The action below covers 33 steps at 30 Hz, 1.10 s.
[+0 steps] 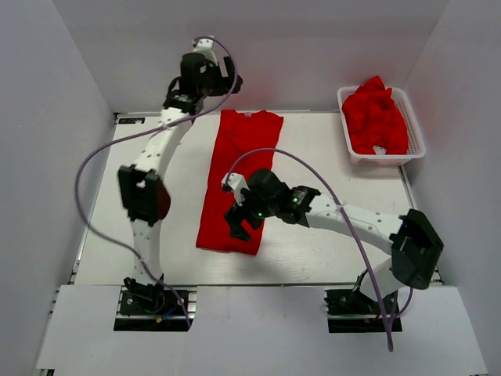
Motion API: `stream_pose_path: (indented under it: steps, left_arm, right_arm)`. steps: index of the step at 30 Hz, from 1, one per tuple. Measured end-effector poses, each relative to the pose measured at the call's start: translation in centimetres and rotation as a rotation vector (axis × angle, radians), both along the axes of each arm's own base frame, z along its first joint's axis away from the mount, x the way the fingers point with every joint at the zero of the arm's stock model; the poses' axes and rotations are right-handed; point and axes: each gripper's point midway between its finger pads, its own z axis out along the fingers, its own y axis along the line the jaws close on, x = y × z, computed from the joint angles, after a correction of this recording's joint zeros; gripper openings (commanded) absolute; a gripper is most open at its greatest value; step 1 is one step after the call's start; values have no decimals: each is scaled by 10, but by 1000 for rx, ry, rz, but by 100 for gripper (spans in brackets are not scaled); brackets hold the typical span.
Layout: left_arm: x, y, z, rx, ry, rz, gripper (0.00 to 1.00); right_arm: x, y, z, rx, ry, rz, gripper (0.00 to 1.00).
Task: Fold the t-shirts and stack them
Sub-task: Rotate the tshirt 90 degrees, then grab the bottom of the folded rectangular tshirt with both arms
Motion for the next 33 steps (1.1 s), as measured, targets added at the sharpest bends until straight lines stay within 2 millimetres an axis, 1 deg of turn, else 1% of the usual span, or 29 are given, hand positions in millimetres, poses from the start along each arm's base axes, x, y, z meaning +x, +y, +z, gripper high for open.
stream_pose_path:
  steps: [1,2,3,4,5,7,9,11,13,14,15,16,17,18,19,22,24,28,29,31,33]
  left_arm:
    - [-18,10,22,16,-15,6,100]
    - [-41,20,40,32,-24,14,100]
    - [-68,30,51,46,-17,19,100]
    - [-93,40,51,50,-6,29,100]
    - [-120,51,42,60,36,42,100]
    - [-169,68,9,59,116,71,100]
    - [-218,85,-53,89,273,104,100]
    - [-260,102,-113,130,442,150,100]
    - [-300,118,-161,170,591,191,100]
    - [-319,126,-180,186,649,211,100]
    - [-335,132,-194,196,692,227,100]
    - [-352,137,-207,199,728,235,100]
    - [-365,141,-215,198,749,241,100]
    - [-377,143,-221,190,765,242,100]
    - [-383,143,-225,182,772,238,100]
    - [-394,138,-235,157,792,213,100]
    - [-399,137,-242,152,807,202,100]
    - [-406,132,-255,135,829,175,96]
    - [-408,132,-259,136,835,171,94]
    - [-411,132,-266,142,850,168,93]
    - [-412,131,-272,148,865,164,87]
  right_arm:
    - [0,-7,-2,-10,6,-38,90]
    - [-1,-14,-5,-24,19,-72,90]
    - [-1,-22,-12,-47,37,-117,90]
    - [-2,-28,-19,-69,57,-154,90]
    - [-3,-34,-26,-96,78,-189,90]
    - [-7,-47,-40,-148,130,-265,90]
    - [-11,-56,-47,-186,182,-330,90]
    - [-14,-58,-49,-193,222,-374,90]
    - [-16,-59,-53,-204,259,-410,90]
    - [-17,-59,-57,-213,281,-430,90]
    - [-18,-59,-61,-225,292,-437,90]
    - [-20,-60,-66,-242,312,-453,90]
    - [-21,-61,-73,-261,330,-468,90]
    - [-22,-62,-78,-281,345,-479,90]
    - [-24,-64,-83,-299,360,-492,90]
    - [-27,-67,-96,-348,398,-521,90]
    - [-29,-67,-102,-367,419,-532,90]
    - [-29,-62,-108,-386,451,-541,90]
    - [-28,-61,-109,-389,458,-544,90]
    - [-28,-59,-112,-398,470,-545,90]
    - [-27,-58,-114,-405,480,-550,90]
